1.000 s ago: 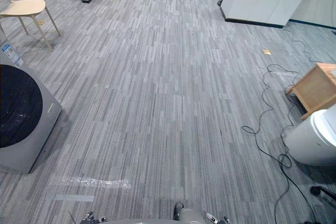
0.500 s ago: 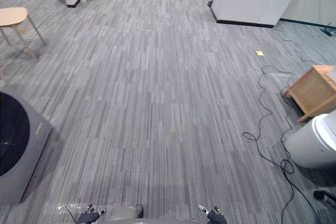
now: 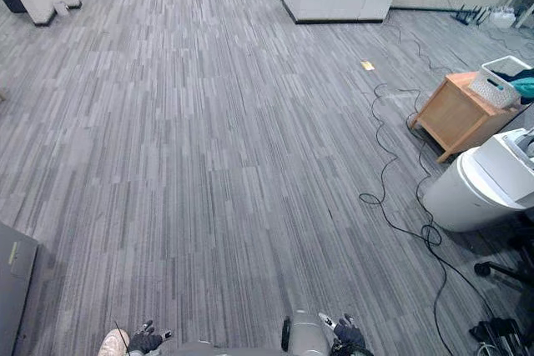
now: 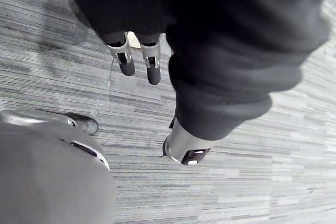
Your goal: Organize washtable
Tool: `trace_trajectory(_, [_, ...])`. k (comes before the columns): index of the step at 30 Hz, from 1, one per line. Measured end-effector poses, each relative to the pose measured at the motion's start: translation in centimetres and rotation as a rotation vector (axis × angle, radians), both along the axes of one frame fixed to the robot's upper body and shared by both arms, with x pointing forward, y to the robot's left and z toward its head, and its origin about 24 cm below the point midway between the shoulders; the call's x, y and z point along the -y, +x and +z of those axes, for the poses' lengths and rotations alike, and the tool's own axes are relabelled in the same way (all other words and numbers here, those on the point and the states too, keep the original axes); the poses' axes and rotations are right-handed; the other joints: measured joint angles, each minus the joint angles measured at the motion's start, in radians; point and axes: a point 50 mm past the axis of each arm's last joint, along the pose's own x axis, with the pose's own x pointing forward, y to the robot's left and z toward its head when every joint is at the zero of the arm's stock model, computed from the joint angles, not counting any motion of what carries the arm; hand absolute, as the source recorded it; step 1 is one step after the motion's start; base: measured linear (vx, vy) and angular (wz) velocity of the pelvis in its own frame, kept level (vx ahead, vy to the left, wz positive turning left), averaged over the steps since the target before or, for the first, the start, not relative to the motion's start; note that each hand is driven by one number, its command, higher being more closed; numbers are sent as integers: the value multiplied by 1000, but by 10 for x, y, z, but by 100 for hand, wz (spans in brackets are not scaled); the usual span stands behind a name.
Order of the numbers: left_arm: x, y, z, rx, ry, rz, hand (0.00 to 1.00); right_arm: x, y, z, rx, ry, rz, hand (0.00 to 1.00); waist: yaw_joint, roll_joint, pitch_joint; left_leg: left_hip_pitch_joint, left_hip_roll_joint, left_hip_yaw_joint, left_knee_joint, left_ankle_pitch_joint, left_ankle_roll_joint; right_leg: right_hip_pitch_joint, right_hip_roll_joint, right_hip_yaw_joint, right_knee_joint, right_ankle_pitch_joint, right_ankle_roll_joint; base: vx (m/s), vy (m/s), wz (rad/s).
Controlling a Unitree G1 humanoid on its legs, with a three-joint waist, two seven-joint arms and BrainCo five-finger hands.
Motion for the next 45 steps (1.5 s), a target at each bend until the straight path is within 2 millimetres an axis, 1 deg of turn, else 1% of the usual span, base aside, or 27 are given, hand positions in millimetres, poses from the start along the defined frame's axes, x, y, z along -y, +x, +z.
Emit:
trace_trajectory(2, [0,-5,-2,-29,7,-23,0,0,-1,0,7,15,-57,0,-21,5,-5,83,17,-20,-40,-40,-32,5,-14,-10,-50,69,2,506,-281,33])
trace_trajectory(3, [4,-5,-3,-34,-2,-32,0,3,-2,0,8,11,-66,0,-29,19,-13,103,32,-30,-51,-55,-18,-1,-5,-29,-5,100,-8,583,-318,50])
trace_trajectory(5, [23,-6,-6,-30,-59,-3,0,13,-2,1,3,-17,-55,0,-17,79,-86,56,129,-94,111,-15,-15,2,75,-79,70,54,-69,825,-324,22])
trace_trajectory(8, [32,5,-5,-7,-80,-12,0,11,0,2,2,-24,-23,0,-12,77,-84,-65,139,-167,430,122,-17,73,101,-82,51,11,-110,710,-292,-19])
trace_trajectory(10, [36,20,-2,24,-58,-108,0,10,1,1,-16,-39,27,0,-14,74,-50,-163,153,-168,727,97,-69,244,135,-69,-57,-4,-134,608,-192,-24])
trace_trajectory(12, [35,32,3,66,-33,-147,0,6,-3,-2,-53,-40,59,0,-12,56,-34,-238,142,-110,805,61,-66,357,130,-58,-126,-13,-148,536,-97,8])
trace_trajectory(15, [38,51,10,131,-8,-210,0,6,4,-2,-61,-50,109,0,-8,39,-4,-370,64,-32,680,6,-56,485,86,-51,-198,-25,-149,476,4,5])
trace_trajectory(18, [48,60,14,156,3,-331,0,11,12,2,-50,-94,190,0,-3,60,6,-452,-31,-19,296,56,-78,579,41,-52,-241,-104,-109,422,124,-6])
trace_trajectory(19, [53,61,14,157,-1,-362,0,14,12,2,-53,-105,201,0,5,82,7,-469,-40,-30,195,163,-51,611,47,-52,-261,-124,-90,569,270,-20])
trace_trajectory(20, [54,64,15,160,0,-390,0,9,10,1,-66,-108,246,0,28,77,1,-462,-55,-24,199,263,21,640,36,-34,-276,-139,-90,484,238,-12])
trace_trajectory(22, [55,71,17,177,4,-413,0,5,12,0,-68,-108,287,0,19,69,3,-467,-69,-26,228,231,53,632,18,-18,-259,-110,-100,548,263,10])
trace_trajectory(23, [54,72,18,174,21,-451,0,1,12,-1,-84,-106,311,0,20,55,4,-464,-64,-7,290,221,106,629,10,41,-202,-74,-49,597,301,12])
trace_trajectory(25, [52,72,18,171,36,-474,0,-3,11,-2,-86,-98,320,0,22,40,5,-472,-56,41,381,207,109,629,7,103,-133,-33,-30,388,239,-9])
trace_trajectory(27, [59,66,15,140,61,-605,0,-2,-2,-4,-116,-101,326,0,15,39,-58,-377,-81,31,268,130,132,519,22,128,162,-5,18,359,238,3])
trace_trajectory(28, [65,68,15,130,82,-721,0,-6,-1,-4,-108,-90,317,0,0,4,-64,-315,-130,28,208,109,146,434,7,181,381,55,109,575,241,43])
trace_trajectory(29, [74,70,16,131,75,-801,0,-8,2,-4,-100,-85,324,0,-15,-9,-56,-252,-169,18,168,99,162,357,4,217,572,114,148,587,220,46])
trace_trajectory(32, [93,67,14,126,3,-852,0,-5,7,-1,-66,-80,313,0,-40,8,-43,-88,-198,-27,79,83,178,238,2,153,805,35,78,463,139,39])
trace_trajectory(33, [96,66,13,115,-8,-858,0,-2,12,1,-37,-86,299,0,-44,17,-33,-4,-196,-58,25,81,180,190,9,89,823,-52,7,457,87,69])
trace_trajectory(34, [99,64,10,90,-26,-845,0,2,15,3,-14,-83,269,0,-60,34,-20,62,-183,-94,-6,69,188,144,29,37,753,-124,-20,459,61,77])
trace_trajectory(36, [96,61,8,69,-55,-782,0,8,15,5,7,-79,195,0,-78,43,-14,115,-158,-150,-8,25,188,69,77,23,547,-163,-24,474,-27,93])
trace_trajectory(38, [90,62,8,76,-92,-674,0,13,6,3,-9,-73,134,0,-81,39,-8,146,-142,-209,-10,-22,177,16,96,31,204,-91,-1,490,-84,95])
trace_trajectory(40, [73,62,7,91,-134,-459,0,11,-10,-2,-70,-49,77,0,-87,-3,12,232,-151,-288,-49,-75,167,-24,59,26,-146,81,29,599,-165,94])
trace_trajectory(41, [68,59,6,83,-135,-416,0,10,-16,-4,-91,-34,56,0,-97,-3,11,253,-142,-310,-61,-88,166,-44,55,20,-140,111,26,707,-230,100])
trace_trajectory(42, [60,51,3,55,-135,-340,0,14,-23,-5,-104,-31,26,0,-111,26,6,273,-109,-345,-66,-97,161,-61,69,10,-72,198,0,608,-186,85])
trace_trajectory(43, [53,44,0,40,-144,-250,0,14,-29,-5,-114,-23,-5,0,-123,34,-1,256,-88,-374,1,-92,152,-63,93,12,-30,252,-70,936,-291,80])
trace_trajectory(44, [42,31,-4,16,-165,-73,0,22,-32,-4,-103,-29,-94,0,-121,83,-2,198,-52,-400,154,-46,75,-42,118,-28,7,209,-91,781,-243,47])
trace_trajectory(45, [35,26,-5,13,-166,10,0,24,-33,-4,-103,-30,-123,0,-122,88,-2,171,-56,-405,225,1,25,-28,127,-37,14,188,-103,945,-343,13])
